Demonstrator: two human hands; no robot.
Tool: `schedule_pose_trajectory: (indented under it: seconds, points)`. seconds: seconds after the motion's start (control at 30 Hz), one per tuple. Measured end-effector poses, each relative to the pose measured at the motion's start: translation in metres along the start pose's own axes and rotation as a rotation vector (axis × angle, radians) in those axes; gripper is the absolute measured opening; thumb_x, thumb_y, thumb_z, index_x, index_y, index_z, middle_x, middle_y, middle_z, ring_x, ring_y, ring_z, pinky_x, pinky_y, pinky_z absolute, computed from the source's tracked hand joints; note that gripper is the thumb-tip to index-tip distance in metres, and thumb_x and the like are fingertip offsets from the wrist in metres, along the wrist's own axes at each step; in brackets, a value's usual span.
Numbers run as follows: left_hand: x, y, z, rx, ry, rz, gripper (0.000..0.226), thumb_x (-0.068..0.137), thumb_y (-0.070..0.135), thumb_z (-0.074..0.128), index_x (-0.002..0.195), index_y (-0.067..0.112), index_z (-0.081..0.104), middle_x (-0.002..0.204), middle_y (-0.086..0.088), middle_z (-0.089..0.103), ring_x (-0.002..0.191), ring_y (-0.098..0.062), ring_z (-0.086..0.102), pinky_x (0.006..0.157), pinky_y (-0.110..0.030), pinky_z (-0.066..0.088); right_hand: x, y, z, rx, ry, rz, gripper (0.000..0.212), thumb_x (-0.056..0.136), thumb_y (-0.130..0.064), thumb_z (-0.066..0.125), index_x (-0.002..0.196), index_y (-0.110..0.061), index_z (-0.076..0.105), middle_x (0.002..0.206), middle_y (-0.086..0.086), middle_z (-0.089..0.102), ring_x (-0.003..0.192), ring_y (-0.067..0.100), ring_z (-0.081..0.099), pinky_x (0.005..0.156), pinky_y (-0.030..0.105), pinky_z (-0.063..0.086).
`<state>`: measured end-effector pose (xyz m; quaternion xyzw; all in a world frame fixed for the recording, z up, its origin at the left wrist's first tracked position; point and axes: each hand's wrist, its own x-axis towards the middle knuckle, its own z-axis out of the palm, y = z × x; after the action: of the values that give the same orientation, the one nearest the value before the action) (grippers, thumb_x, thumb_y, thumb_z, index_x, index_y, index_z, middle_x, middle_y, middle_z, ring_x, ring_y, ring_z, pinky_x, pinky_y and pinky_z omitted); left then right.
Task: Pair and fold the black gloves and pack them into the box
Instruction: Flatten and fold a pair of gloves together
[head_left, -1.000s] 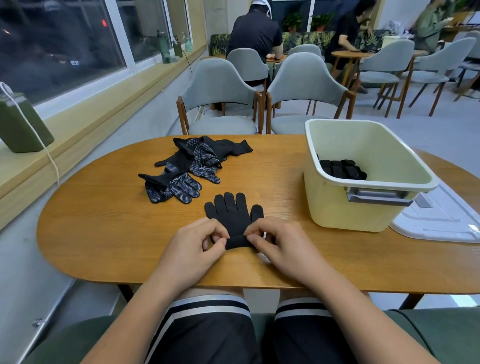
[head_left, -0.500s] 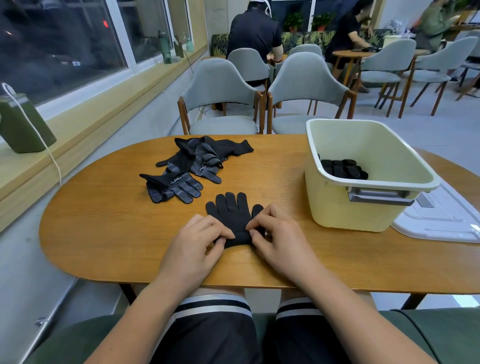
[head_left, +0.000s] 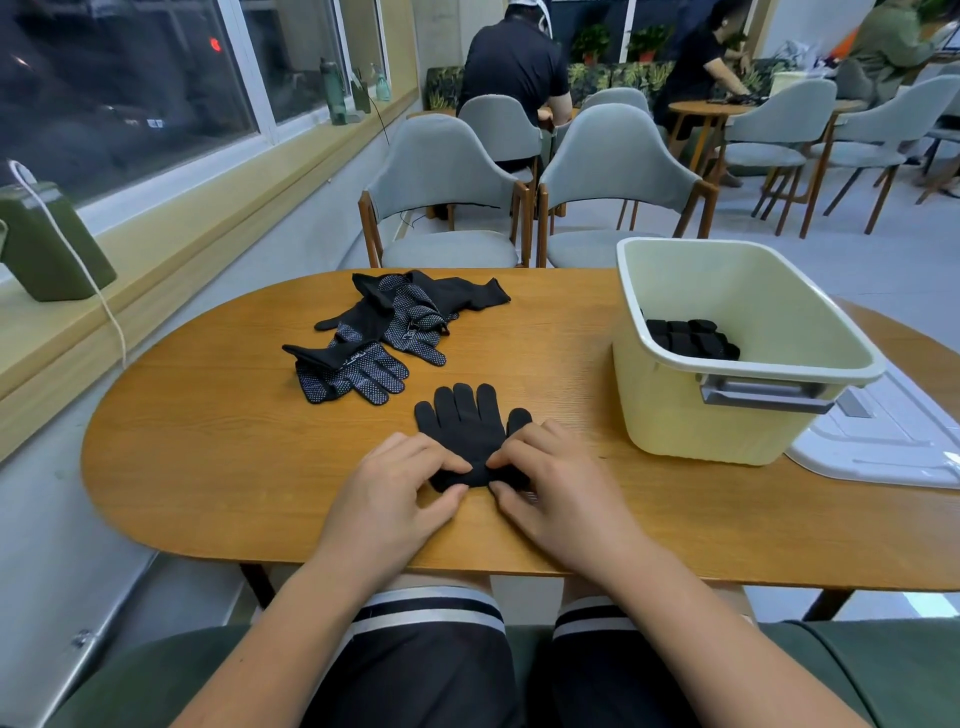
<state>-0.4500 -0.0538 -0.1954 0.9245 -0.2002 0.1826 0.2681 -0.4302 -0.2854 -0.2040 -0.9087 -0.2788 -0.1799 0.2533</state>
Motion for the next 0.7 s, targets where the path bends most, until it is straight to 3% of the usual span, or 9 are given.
schedule_pose_trajectory:
  seconds: [0.13, 0.37, 0.53, 0.7]
  points:
    - [-0.002, 0.002, -0.001, -0.005, -0.003, -0.027, 0.019, 0.093, 0.033, 0.076, 0.112, 0.036, 0.075, 0.101, 0.027, 0.065, 0.092, -0.003, 0.059, 0.080, -0.028, 0.053, 0.000, 0.001, -0.001, 0.030, -0.016, 0.019, 0.022, 0.097, -0.039, 0.067, 0.114, -0.026, 0.072, 0.104, -0.009, 0.065, 0.102, 0.018, 0.056, 0.084, 0.041, 0.052]
    - [-0.004, 0.003, -0.004, -0.089, -0.037, -0.112, 0.019, 0.090, 0.028, 0.074, 0.100, 0.041, 0.063, 0.089, 0.014, 0.063, 0.085, -0.013, 0.060, 0.073, -0.033, 0.052, 0.001, -0.002, -0.010, 0.202, -0.044, 0.024, 0.010, 0.096, -0.032, 0.074, 0.103, -0.031, 0.067, 0.094, -0.019, 0.063, 0.093, 0.006, 0.055, 0.083, 0.025, 0.041]
    - [0.001, 0.001, -0.004, -0.128, -0.053, -0.158, 0.012, 0.091, 0.028, 0.072, 0.090, 0.038, 0.066, 0.089, 0.014, 0.063, 0.088, -0.013, 0.059, 0.075, -0.032, 0.051, 0.002, 0.000, -0.008, 0.224, -0.048, 0.079, 0.004, 0.099, -0.038, 0.071, 0.097, -0.034, 0.069, 0.093, -0.017, 0.063, 0.096, 0.007, 0.055, 0.086, 0.031, 0.046]
    - [0.005, 0.000, 0.000, -0.111, -0.002, -0.225, 0.015, 0.093, 0.033, 0.070, 0.079, 0.038, 0.066, 0.090, 0.014, 0.059, 0.089, -0.007, 0.057, 0.074, -0.032, 0.049, 0.006, 0.000, -0.005, 0.174, -0.007, 0.185, 0.020, 0.103, -0.045, 0.065, 0.098, -0.029, 0.076, 0.096, -0.011, 0.058, 0.100, 0.011, 0.052, 0.088, 0.038, 0.049]
